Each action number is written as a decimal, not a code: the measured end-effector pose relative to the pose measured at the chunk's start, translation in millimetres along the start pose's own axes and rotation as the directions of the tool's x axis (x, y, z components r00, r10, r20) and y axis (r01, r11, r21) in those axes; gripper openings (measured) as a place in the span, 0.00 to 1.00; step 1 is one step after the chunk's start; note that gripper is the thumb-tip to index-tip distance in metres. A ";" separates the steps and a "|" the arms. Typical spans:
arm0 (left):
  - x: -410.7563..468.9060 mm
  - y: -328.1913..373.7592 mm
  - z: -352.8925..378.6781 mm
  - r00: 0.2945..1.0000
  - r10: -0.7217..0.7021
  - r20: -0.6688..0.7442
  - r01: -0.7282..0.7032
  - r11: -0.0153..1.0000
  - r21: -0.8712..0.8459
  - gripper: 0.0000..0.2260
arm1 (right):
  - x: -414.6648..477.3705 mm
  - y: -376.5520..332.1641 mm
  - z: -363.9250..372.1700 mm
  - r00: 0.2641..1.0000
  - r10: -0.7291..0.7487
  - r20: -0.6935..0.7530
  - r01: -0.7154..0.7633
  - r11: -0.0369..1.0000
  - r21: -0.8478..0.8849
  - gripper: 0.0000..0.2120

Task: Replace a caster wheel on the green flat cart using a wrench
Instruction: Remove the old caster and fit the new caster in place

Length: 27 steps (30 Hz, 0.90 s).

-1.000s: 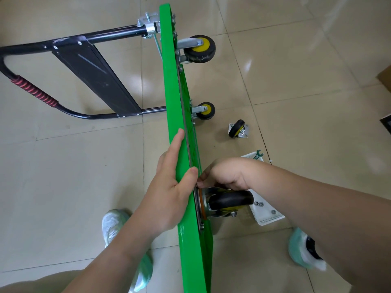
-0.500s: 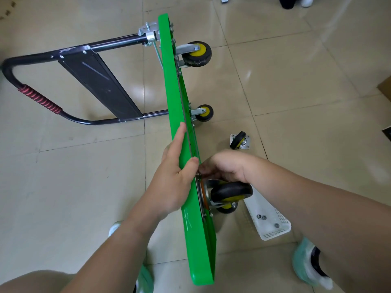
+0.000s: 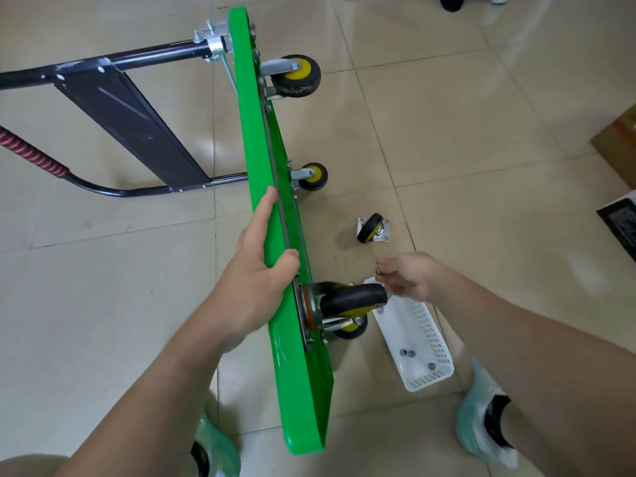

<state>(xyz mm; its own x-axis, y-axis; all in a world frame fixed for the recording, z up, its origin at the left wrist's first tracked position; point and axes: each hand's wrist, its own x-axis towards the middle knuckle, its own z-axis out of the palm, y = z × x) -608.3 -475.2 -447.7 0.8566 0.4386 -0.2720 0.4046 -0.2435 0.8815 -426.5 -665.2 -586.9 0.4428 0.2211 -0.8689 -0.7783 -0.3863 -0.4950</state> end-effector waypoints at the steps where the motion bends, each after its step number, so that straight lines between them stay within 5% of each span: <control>1: -0.2 0.5 0.5 1.000 0.001 -0.013 -0.001 1.000 0.001 0.35 | 6.3 11.2 -7.1 0.999 0.027 -0.031 -0.027 1.000 0.002 0.05; 8: 2.7 -5.0 5.3 1.000 0.012 -0.011 -0.013 0.999 -0.040 0.35 | 59.4 93.4 -31.4 0.946 0.093 -0.311 -0.118 0.991 -0.060 0.07; 19: 2.8 -4.6 8.7 0.998 0.008 -0.055 -0.011 0.999 -0.053 0.33 | 80.4 129.2 -30.1 0.917 0.182 -0.354 -0.234 0.966 -0.108 0.04; 23: 3.1 -4.8 7.4 0.999 0.003 -0.052 -0.006 0.998 -0.064 0.34 | 44.7 96.2 -24.9 0.964 -0.020 -0.265 -0.009 0.994 -0.106 0.06; 25: 3.7 -6.6 6.1 0.999 0.006 -0.047 -0.009 0.999 -0.054 0.35 | 10.5 60.9 -23.9 0.969 -0.226 -0.100 0.227 0.974 0.003 0.09; 27: 3.6 -5.9 5.7 0.999 0.007 -0.051 -0.010 0.999 -0.049 0.35 | -32.1 26.0 -22.8 0.893 -0.430 0.131 0.431 0.902 0.025 0.16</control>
<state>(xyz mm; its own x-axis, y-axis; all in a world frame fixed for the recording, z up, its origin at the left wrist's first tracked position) -605.7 -477.2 -456.1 0.8420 0.4803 -0.2455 0.3801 -0.2053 0.9019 -450.8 -702.7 -571.9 0.6722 0.4809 -0.5629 -0.5221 -0.2312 -0.8210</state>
